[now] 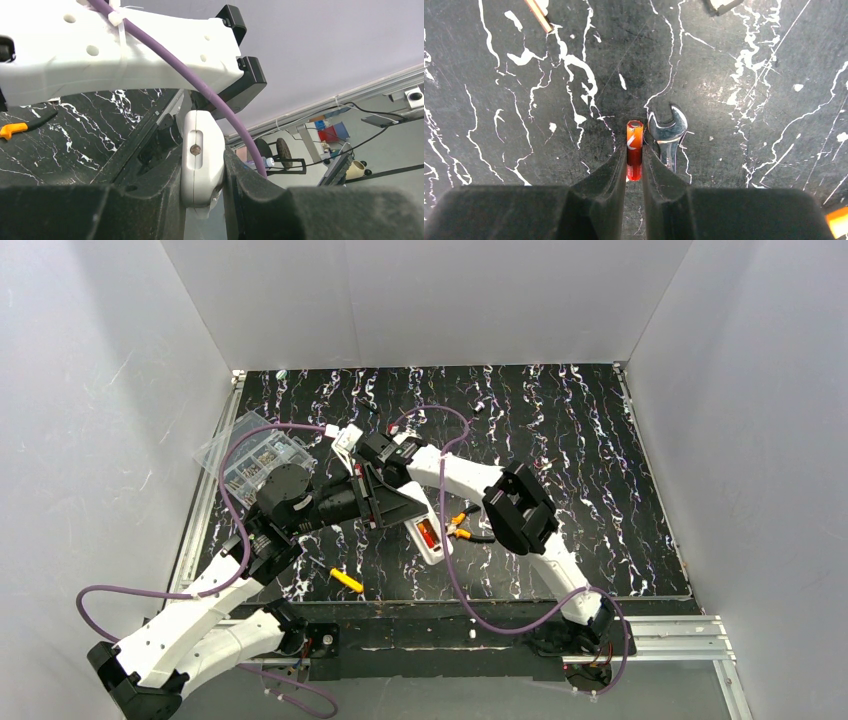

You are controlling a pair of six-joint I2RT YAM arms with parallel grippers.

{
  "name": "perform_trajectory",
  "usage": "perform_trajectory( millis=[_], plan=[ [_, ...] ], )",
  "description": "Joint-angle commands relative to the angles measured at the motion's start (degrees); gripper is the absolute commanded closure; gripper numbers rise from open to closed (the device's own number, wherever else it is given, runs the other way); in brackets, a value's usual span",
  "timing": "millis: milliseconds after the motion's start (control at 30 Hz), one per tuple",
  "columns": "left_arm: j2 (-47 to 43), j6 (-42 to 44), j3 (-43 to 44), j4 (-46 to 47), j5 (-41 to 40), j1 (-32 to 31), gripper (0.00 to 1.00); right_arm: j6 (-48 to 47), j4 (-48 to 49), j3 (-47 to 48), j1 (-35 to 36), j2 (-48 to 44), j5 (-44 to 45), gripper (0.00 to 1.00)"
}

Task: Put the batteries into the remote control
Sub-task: Pick up the battery from the center of the board.

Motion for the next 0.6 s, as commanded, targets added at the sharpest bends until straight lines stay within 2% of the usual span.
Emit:
perform_trajectory(
  millis=[0,167,433,500,567],
  plan=[
    [-1.44,0.44,0.0,4.21,0.45,0.1,1.0,-5.03,-3.39,2.63,1.45,3.99,3.13,0.76],
    [-1.33,0.36,0.09,4.0,0.34,0.09,1.0,-7.51,-4.82,3.9,1.97,5.99,1.7,0.74],
    [-1.29,0.35,0.23,3.86,0.13,0.14,1.0,-8.17,-4.35,2.6,1.95,6.32,-1.41,0.64],
    [-1.27,0.35,0.35,3.79,0.12,0.13,1.0,-8.46,-4.14,2.6,1.95,6.25,-1.6,0.65],
    [-1.27,0.34,0.35,3.77,0.03,0.1,1.0,-8.78,-3.92,2.56,1.95,6.25,-1.75,0.73]
  ],
)
